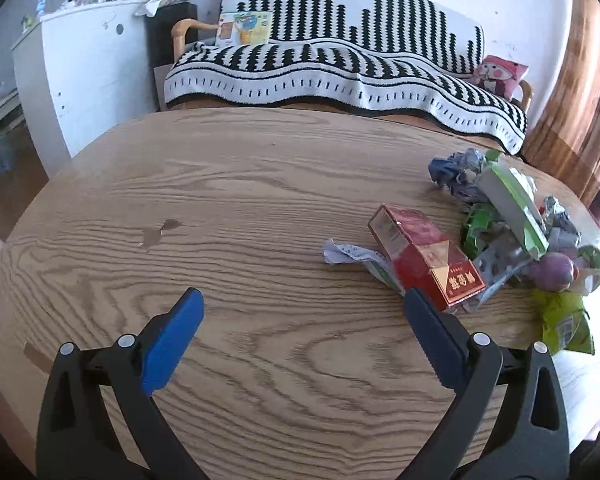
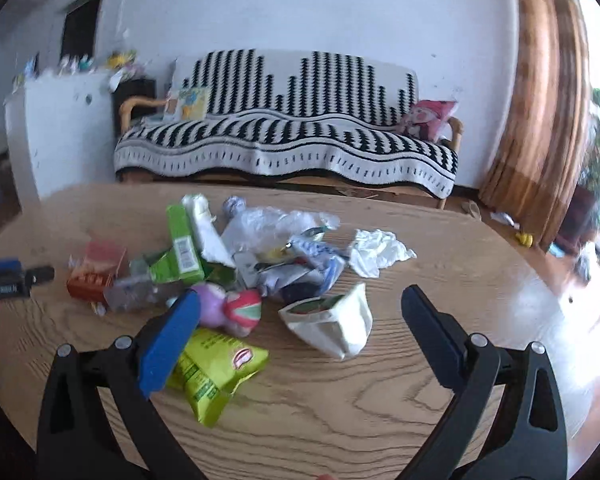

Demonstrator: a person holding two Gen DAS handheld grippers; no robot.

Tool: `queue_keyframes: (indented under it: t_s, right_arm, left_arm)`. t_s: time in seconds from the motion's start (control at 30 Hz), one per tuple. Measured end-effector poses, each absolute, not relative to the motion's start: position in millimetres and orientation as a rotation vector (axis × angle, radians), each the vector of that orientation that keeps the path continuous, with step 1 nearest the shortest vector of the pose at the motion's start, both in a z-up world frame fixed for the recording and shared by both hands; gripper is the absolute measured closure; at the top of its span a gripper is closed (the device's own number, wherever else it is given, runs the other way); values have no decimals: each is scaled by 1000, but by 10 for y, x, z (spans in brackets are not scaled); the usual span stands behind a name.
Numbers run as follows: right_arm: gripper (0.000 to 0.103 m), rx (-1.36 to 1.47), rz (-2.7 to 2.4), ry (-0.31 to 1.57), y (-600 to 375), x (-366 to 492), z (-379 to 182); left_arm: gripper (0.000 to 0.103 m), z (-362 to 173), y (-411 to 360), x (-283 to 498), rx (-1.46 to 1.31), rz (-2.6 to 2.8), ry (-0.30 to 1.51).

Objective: Collect trash
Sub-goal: 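Move both tools over the table toward the trash pile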

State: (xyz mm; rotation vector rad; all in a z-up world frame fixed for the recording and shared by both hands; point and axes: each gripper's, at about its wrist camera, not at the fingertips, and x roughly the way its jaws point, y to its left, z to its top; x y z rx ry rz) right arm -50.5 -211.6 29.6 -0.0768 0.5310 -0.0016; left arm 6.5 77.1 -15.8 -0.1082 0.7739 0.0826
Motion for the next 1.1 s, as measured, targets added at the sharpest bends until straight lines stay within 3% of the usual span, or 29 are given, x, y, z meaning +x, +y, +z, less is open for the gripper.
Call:
queue_keyframes:
  t_s: [1.1]
  right_arm:
    - [6,-62,-25,591,-2169,-442,184]
  left_arm:
    - [6,-152,641,98,-91,71,825]
